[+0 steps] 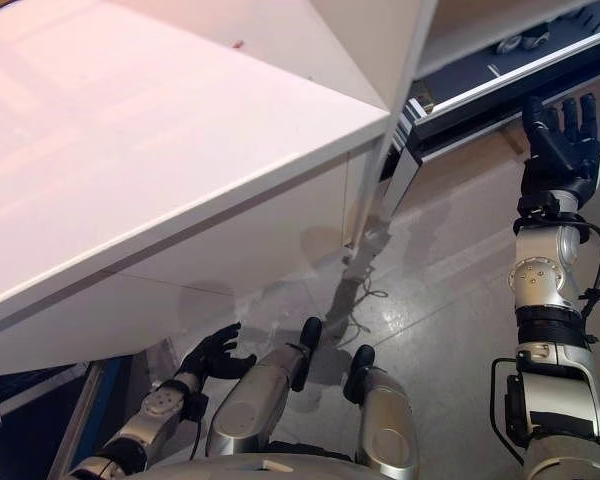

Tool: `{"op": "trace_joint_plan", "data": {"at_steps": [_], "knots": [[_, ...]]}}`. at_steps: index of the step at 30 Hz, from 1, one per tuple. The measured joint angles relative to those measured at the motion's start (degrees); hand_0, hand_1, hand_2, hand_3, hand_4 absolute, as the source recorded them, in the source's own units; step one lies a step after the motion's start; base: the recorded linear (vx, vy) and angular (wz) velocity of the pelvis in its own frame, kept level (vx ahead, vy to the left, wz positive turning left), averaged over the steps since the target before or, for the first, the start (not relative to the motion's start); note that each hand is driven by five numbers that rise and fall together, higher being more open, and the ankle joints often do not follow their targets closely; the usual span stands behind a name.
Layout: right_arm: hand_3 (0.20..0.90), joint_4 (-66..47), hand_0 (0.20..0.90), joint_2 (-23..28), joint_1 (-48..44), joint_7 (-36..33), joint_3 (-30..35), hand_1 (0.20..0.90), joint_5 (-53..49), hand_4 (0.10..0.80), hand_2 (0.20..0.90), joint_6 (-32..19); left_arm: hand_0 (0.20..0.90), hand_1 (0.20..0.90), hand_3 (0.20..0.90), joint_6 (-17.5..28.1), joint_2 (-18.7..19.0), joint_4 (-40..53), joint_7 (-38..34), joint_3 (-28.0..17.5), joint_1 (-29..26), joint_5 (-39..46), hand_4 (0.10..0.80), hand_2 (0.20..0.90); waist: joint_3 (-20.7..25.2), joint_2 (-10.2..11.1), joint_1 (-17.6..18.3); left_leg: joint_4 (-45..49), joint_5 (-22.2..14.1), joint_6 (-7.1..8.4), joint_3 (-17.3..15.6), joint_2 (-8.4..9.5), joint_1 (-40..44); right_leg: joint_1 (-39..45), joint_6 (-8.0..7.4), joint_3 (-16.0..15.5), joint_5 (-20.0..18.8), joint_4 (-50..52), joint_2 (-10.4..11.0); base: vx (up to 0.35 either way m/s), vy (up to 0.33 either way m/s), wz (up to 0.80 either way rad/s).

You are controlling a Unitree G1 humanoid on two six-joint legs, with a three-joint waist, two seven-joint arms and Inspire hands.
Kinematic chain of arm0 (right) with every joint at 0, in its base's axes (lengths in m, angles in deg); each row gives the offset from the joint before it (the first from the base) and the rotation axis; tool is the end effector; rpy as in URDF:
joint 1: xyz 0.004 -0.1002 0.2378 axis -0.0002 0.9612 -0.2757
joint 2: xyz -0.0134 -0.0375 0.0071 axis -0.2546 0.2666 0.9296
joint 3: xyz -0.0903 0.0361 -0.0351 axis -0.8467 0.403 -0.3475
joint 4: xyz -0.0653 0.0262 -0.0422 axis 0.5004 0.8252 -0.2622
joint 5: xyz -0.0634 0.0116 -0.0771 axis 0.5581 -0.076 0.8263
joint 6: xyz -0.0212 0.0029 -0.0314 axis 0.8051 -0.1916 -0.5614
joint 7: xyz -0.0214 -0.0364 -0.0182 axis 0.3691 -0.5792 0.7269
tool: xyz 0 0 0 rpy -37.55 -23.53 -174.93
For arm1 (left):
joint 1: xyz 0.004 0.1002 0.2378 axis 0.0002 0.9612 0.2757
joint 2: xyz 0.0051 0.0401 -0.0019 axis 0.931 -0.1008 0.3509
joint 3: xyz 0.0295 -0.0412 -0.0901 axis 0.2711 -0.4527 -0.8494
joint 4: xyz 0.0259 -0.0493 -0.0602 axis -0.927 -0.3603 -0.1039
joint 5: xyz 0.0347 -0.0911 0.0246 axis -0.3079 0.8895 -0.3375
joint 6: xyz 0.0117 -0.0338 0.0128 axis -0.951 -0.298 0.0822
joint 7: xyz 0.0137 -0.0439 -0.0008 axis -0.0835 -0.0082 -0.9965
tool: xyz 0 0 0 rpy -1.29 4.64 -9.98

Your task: Put drinks into fridge and close the fridge

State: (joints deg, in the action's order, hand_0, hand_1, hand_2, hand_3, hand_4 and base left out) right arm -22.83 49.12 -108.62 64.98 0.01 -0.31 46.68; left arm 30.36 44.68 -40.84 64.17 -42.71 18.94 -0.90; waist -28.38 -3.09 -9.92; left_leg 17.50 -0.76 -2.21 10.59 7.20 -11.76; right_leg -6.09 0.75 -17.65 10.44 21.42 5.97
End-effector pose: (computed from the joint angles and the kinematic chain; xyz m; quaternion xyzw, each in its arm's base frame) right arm 0.2884 -0.3024 0.1654 0.3253 -0.2158 -0.1620 0.9063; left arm 0.1401 0.2189 -0.0814 0.1249 0.3622 -0.0438 0.9227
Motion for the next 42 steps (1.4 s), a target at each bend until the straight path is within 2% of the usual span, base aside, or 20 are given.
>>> {"op": "trace_joint_plan", "data": {"at_steps": [3, 8, 12, 14, 16, 21, 26, 28, 30, 36, 42], "knots": [[0.9, 0.1, 0.9, 0.0, -2.7, 0.6, -2.8, 0.9, 1.0, 0.8, 0.9, 1.3, 0.9, 0.9, 0.9, -0.7, 0.1, -1.7, 0.0, -0.8, 0.8, -2.1, 0.8, 0.9, 0.1, 0.0, -1.7, -1.2, 0.1, 0.12, 1.0, 0.05, 1.6, 2.1, -0.05, -0.7, 0.0, -1.7, -0.3, 0.089, -0.027, 0.14], [0.9, 1.9, 0.9, -1.2, -2.3, -0.8, -2.2, 0.9, 1.6, 0.8, 0.9, 1.6, 0.9, 0.9, 0.9, -0.7, 0.2, -3.0, 0.0, -2.8, 2.6, -4.3, 0.8, 0.9, 0.3, 0.4, -1.8, -2.5, 0.0, 0.55, 2.0, 0.13, 4.4, 5.6, -0.13, -1.5, 0.0, -3.8, -0.7, 0.083, -0.058, 0.08], [0.9, 1.9, 0.9, -1.3, -1.2, -1.8, -2.6, 0.9, 3.7, 0.8, 0.9, 3.2, 0.9, 0.9, 0.9, -0.7, 0.5, -2.9, 0.1, -4.3, 3.6, -6.0, 0.8, 0.9, 2.1, 2.0, -1.8, -4.1, 0.5, 0.76, 2.0, -0.26, 5.0, 5.7, 0.13, -1.7, -0.2, -4.7, -0.9, 0.015, -0.075, 0.02], [0.9, 1.9, 0.9, -1.4, 0.5, -2.0, -3.0, 0.9, 4.8, 0.8, 0.9, 3.7, 0.9, 0.9, 0.9, -0.6, 0.6, -2.9, 0.2, -4.3, 4.6, -6.1, 0.8, 0.9, 4.7, 2.9, -2.0, -5.0, 1.1, 0.38, 2.0, -0.33, 5.1, 5.7, 0.14, -1.7, -0.2, -5.7, -1.1, -0.02, -0.046, 0.01], [0.9, 1.9, 0.9, -1.5, 1.4, -2.0, -3.0, 0.9, 6.0, 0.8, 0.9, 4.3, 0.9, 0.9, 0.9, -0.6, 0.6, -2.9, 0.6, -4.3, 5.0, -6.6, 0.8, 0.9, 5.9, 3.5, -1.9, -5.5, 1.2, 0.34, 1.4, -0.58, 6.3, 6.8, 0.01, -1.2, -0.4, -7.1, -1.5, -0.047, -0.048, -0.1], [0.9, -0.3, 0.9, -1.7, 1.4, 0.3, -5.0, 0.9, 8.0, 0.8, 0.9, 4.6, 0.9, 0.9, 0.9, -0.7, 1.4, -2.8, 0.7, -3.7, 5.9, -7.9, 0.8, 0.9, 9.3, 4.9, -1.6, -8.5, 1.2, 0.34, -2.2, -2.23, 8.2, 7.7, 0.13, 2.5, -2.7, -11.5, -3.1, -0.086, -0.026, -0.41], [0.9, -1.6, 0.9, -4.6, 4.3, 2.2, -5.2, 0.9, 10.5, 0.8, 0.9, 6.6, 0.9, 0.9, 0.9, -3.7, 2.8, -2.6, 0.3, -2.6, 7.1, -8.1, 0.8, 0.9, 14.9, 6.8, 2.4, -12.9, 1.5, -0.01, -6.5, -3.29, 11.6, 9.3, -0.2, 6.9, -4.6, -15.8, -4.0, -0.043, -0.011, -0.44], [0.9, -1.4, 0.9, -5.7, 7.7, 2.3, -5.2, 0.9, 11.8, 0.8, 0.9, 8.2, 0.9, 0.9, 0.9, -4.8, 2.8, -2.5, 0.4, -2.6, 7.0, -8.0, 0.8, 0.9, 17.3, 6.9, 4.8, -15.1, 1.8, -0.28, -8.1, -3.5, 13.4, 10.5, -0.53, 8.5, -5.7, -18.2, -4.3, -0.034, -0.014, -0.42], [0.9, -1.4, 0.9, -6.9, 10.8, 2.6, -5.2, 0.9, 12.9, 0.8, 0.9, 8.7, 0.9, 0.9, 0.9, -5.5, 2.6, -2.4, 0.5, -2.7, 6.8, -7.3, 0.8, 0.9, 18.9, 6.9, 5.6, -16.9, 2.2, -0.37, -9.4, -3.75, 14.3, 10.8, -0.61, 10.0, -6.5, -19.6, -4.5, -0.009, -0.006, -0.4], [0.9, 3.6, 0.9, -10.1, 22.7, 3.7, -5.2, 0.9, 17.5, 0.8, 0.9, 9.8, 0.9, 0.9, 0.9, -6.1, 0.6, -2.3, 0.8, -2.7, 4.3, -5.8, 0.8, 0.9, 20.6, 6.3, 9.5, -20.6, 2.9, -0.35, -12.1, -4.09, 17.7, 13.5, -0.81, 12.2, -8.6, -24.0, -5.0, -0.022, -0.022, -0.25], [0.9, 10.0, 0.9, -13.5, 32.1, 4.0, -7.6, 0.9, 22.4, 0.8, 0.9, 10.1, 0.9, 0.9, 0.9, -7.0, -1.2, -2.4, 1.8, -3.0, 4.8, -5.1, 0.8, 0.9, 21.4, 5.0, 11.7, -22.5, 3.2, -0.17, -13.4, -4.39, 19.2, 14.5, -0.63, 13.5, -9.3, -26.1, -5.4, -0.019, -0.024, -0.12]]}}
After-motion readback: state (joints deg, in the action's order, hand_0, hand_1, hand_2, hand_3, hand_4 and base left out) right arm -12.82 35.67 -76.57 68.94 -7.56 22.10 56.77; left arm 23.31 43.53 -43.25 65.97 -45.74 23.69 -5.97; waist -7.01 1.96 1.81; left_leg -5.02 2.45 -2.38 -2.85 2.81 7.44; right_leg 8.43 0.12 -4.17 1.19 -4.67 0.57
